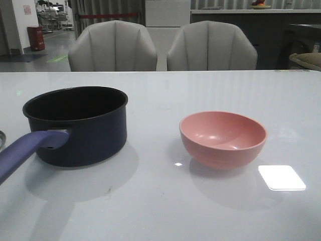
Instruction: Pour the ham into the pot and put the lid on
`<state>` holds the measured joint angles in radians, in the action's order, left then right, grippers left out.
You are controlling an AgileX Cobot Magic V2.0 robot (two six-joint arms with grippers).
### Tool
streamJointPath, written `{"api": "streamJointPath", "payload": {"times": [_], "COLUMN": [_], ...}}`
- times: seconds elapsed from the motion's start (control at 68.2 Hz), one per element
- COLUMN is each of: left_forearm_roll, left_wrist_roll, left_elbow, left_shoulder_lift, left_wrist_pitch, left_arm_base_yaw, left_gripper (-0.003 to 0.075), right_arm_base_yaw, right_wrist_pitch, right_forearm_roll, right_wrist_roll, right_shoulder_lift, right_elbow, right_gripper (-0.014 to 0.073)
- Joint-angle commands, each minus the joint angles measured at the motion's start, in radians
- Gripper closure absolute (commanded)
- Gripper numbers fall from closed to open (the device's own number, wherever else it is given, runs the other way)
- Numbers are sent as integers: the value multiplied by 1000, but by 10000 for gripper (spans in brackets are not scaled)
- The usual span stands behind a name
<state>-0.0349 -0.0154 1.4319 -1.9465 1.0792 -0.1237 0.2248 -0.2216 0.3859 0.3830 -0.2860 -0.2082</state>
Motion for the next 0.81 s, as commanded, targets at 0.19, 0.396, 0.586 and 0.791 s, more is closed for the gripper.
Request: {"api": "streamJointPath", "payload": {"times": [0.19,0.396,0.586,0.791], "left_forearm_roll": [-31,-42,-40,-40], "left_wrist_roll": [3,3,45,53], "left_elbow": [197,311,373,379], "left_shoulder_lift": [84,122,122,120], "left_wrist_pitch": [90,109,112,84], "left_arm_base_yaw": [13,112,251,362], "left_gripper": [608,608,608,608], "right_arm_base_yaw": [0,0,0,0], "right_wrist_pitch": [66,66,65,64], "right_forearm_roll": [6,6,6,6], "right_wrist_roll": [1,1,1,1], "right_shoulder_lift": [-5,-5,-5,-5], "right_elbow": [-30,-30,-30,-30], "right_gripper": [449,449,449,449]}}
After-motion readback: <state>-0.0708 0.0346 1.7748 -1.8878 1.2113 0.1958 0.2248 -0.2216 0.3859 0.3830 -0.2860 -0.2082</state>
